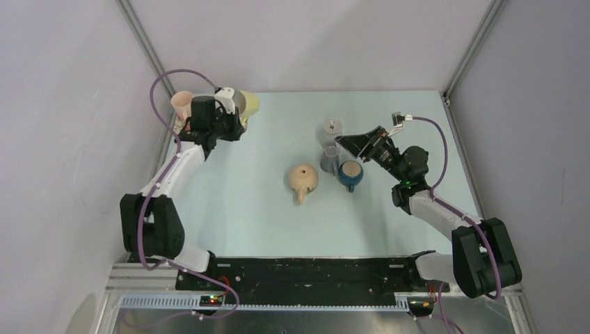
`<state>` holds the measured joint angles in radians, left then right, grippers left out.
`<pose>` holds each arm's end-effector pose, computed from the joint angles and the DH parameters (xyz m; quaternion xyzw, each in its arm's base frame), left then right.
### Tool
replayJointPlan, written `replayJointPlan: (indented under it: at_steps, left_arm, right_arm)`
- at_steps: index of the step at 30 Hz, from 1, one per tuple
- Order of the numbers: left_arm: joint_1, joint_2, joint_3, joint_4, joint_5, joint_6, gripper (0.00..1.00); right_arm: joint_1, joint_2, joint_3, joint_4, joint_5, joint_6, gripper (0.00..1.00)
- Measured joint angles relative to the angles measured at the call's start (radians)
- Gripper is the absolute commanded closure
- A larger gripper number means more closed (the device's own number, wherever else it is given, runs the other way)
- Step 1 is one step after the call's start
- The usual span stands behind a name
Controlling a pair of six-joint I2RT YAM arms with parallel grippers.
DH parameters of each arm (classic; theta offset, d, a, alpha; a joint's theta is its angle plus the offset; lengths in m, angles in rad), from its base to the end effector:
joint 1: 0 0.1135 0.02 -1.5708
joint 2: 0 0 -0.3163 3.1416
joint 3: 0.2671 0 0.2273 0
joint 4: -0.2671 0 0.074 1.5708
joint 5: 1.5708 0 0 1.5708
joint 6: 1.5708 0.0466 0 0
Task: Turn the mug right side up
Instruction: Place the cup on the tray.
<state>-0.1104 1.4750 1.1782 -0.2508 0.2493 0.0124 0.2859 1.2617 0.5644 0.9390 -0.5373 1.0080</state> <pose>0.3155 -0.0465 0.3596 0.1138 0.8598 -0.1321 0.4799 0.2246 0.0909 0.3473 0.0146 0.6301 0.5881 0.5069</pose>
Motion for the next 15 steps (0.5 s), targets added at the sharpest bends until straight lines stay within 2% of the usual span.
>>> replayJointPlan:
  at_steps: [15]
  left_arm:
    - [0.002, 0.126, 0.014, -0.06, 0.032, 0.032, 1.0]
  right_arm:
    - [0.0, 0.0, 0.0, -0.003, 0.0, -0.014, 0.01]
